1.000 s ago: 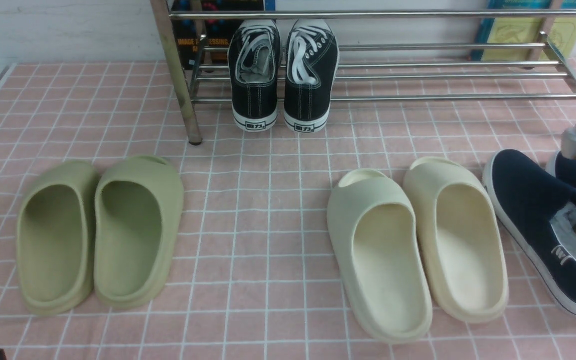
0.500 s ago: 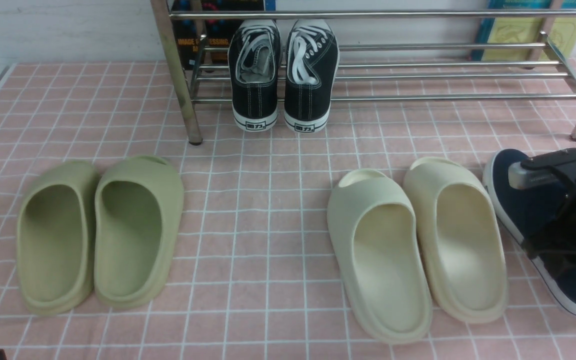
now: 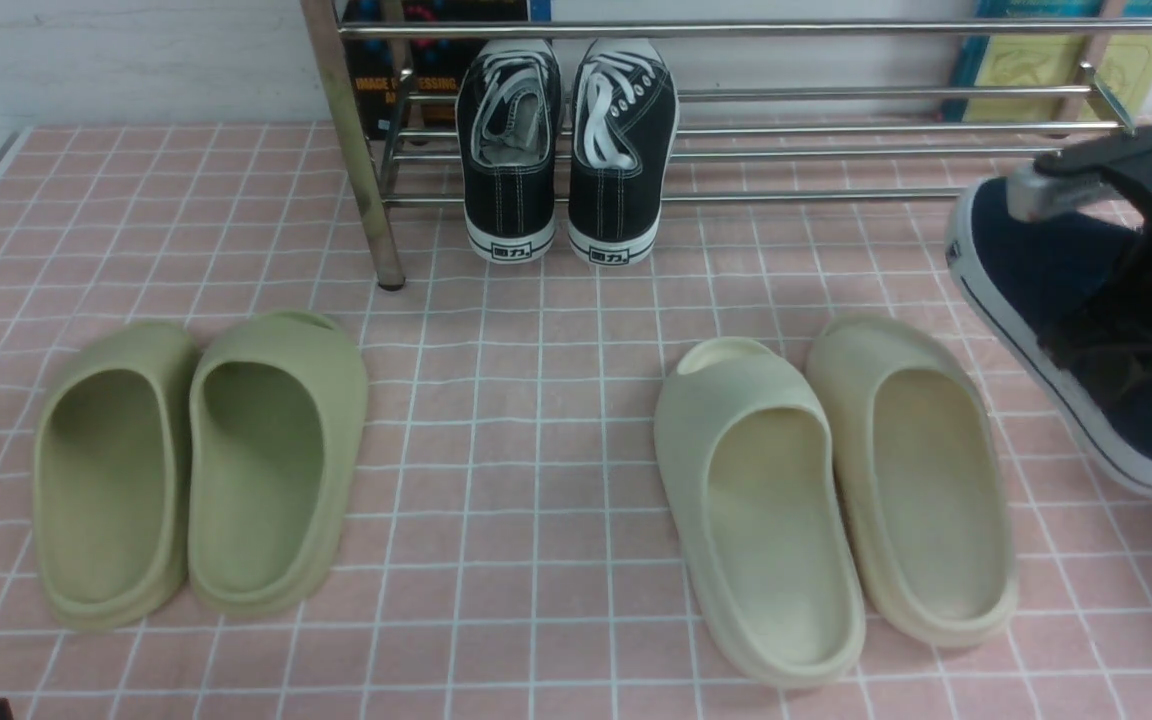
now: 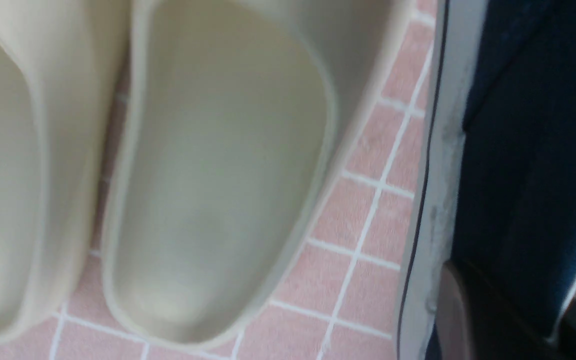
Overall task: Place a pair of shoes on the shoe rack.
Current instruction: Use the right arm to put a shoe into the shoe rack
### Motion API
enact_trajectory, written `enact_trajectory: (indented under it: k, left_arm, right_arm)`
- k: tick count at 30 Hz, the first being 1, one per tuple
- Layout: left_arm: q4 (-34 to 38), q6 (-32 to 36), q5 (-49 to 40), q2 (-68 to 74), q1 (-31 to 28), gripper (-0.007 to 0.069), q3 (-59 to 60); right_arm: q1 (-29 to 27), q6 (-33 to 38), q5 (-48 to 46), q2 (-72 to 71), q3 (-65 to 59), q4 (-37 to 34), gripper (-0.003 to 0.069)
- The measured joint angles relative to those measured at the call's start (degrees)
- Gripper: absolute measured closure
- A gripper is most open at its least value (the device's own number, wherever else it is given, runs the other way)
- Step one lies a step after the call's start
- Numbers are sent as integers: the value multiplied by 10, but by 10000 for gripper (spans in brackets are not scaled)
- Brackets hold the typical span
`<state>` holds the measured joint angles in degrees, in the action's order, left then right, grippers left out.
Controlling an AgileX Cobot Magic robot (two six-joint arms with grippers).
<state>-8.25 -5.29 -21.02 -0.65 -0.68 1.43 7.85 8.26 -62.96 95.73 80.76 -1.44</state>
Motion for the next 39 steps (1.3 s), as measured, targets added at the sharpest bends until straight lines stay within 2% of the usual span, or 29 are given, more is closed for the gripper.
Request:
enact_trajectory:
  k: [10,24,29,39]
  left_arm:
    - [0,0,0,0,0,385,0]
    - [0,0,0,0,0,385,0]
    - [0,0,0,0,0,385,0]
    - [0,0,0,0,0,385,0]
  right_arm:
    - [1,0,-48,129,192,-1,636]
    - [1,12,-89,370,568,-17,636]
    - [1,13,-83,410,613,-25,636]
    - [1,13,-37,420,615,-25,617]
